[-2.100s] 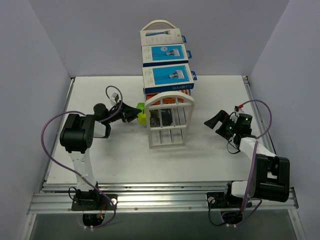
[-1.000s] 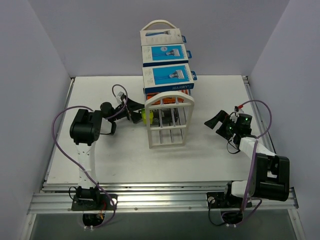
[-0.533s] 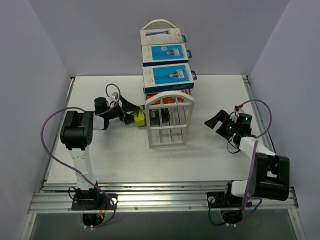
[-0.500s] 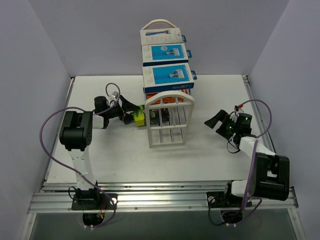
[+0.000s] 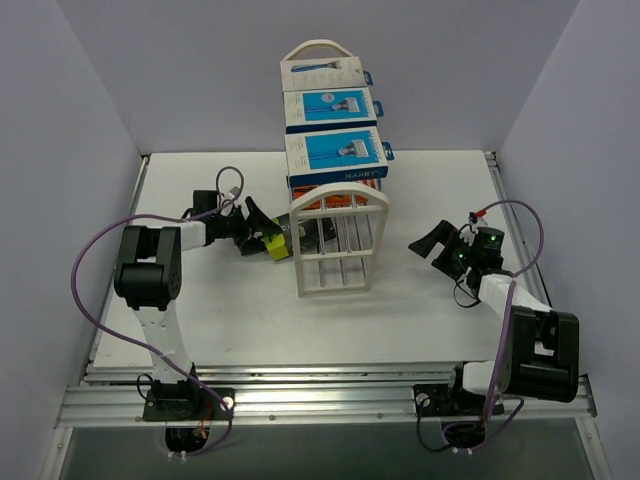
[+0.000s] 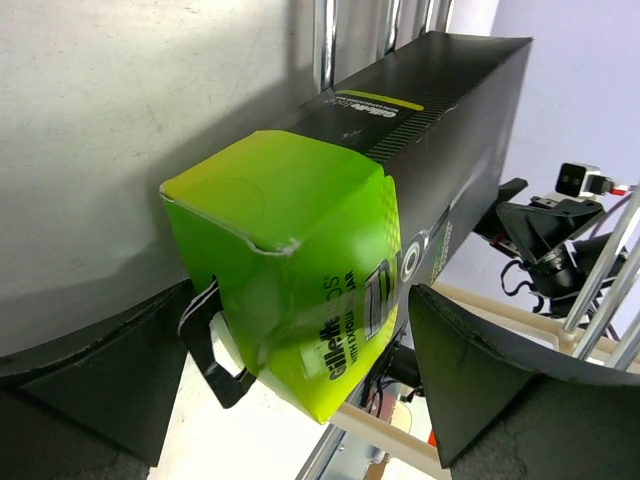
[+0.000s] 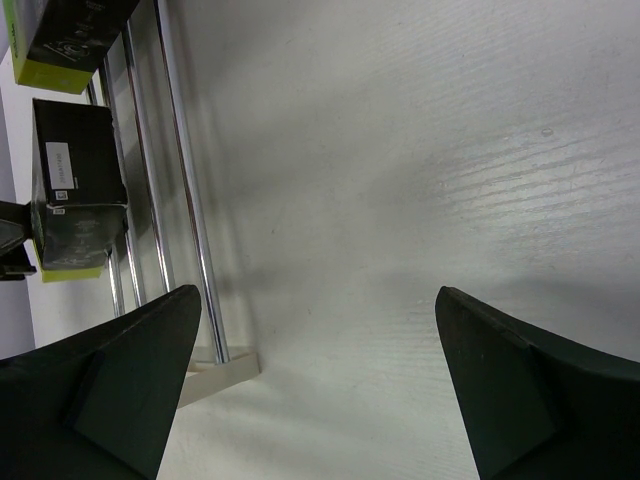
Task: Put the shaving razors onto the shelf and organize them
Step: Place the shaving razor onto shelf
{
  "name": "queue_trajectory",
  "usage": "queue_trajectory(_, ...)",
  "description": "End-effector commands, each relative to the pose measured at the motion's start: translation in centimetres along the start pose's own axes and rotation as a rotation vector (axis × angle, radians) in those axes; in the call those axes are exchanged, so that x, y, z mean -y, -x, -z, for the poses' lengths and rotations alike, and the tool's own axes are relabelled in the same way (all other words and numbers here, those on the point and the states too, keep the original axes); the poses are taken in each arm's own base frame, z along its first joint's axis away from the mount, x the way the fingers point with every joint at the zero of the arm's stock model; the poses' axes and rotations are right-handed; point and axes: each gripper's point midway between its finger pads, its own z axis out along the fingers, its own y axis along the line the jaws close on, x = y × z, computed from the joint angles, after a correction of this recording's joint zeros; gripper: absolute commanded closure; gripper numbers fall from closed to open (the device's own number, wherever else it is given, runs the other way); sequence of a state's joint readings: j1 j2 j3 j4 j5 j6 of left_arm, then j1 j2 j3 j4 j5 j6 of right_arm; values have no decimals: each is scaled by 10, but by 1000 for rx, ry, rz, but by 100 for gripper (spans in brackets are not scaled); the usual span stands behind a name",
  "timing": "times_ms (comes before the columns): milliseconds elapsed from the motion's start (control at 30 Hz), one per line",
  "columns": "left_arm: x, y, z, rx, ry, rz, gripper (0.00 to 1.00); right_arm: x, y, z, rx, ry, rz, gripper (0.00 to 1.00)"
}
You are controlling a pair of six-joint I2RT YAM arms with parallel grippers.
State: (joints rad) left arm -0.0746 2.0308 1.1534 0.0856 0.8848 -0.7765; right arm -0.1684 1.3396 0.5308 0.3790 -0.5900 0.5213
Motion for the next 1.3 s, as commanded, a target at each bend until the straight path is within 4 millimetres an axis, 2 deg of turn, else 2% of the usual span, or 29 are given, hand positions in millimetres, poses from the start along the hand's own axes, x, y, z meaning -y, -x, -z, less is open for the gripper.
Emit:
queue_trajectory(0, 20, 8, 5, 10, 27, -93, 6, -11, 10, 0, 27, 35, 41, 0)
queue_trajectory(233, 42, 12, -1, 17, 30, -148, 6, -10, 9, 0, 23, 34, 37, 0)
queue_trajectory(933, 76, 13, -30, -9, -10, -177, 6, -11, 10, -5, 16, 35, 35, 1)
queue_trajectory(1133, 78, 14, -39, -20, -19, -179, 6, -39, 12, -13, 10, 93, 84, 10)
queue_trajectory(1167, 78, 13, -41, -22, -20, -180, 6, -44, 13, -16, 9, 97, 93, 10)
queue_trajectory(1200, 76, 13, -43, -27, -18, -177, 6, -52, 5, -23, -18, 108, 108, 12)
queue_trajectory(1267, 78, 13, -45, -30, -24, -181, 6, -60, 7, -31, -21, 123, 112, 17)
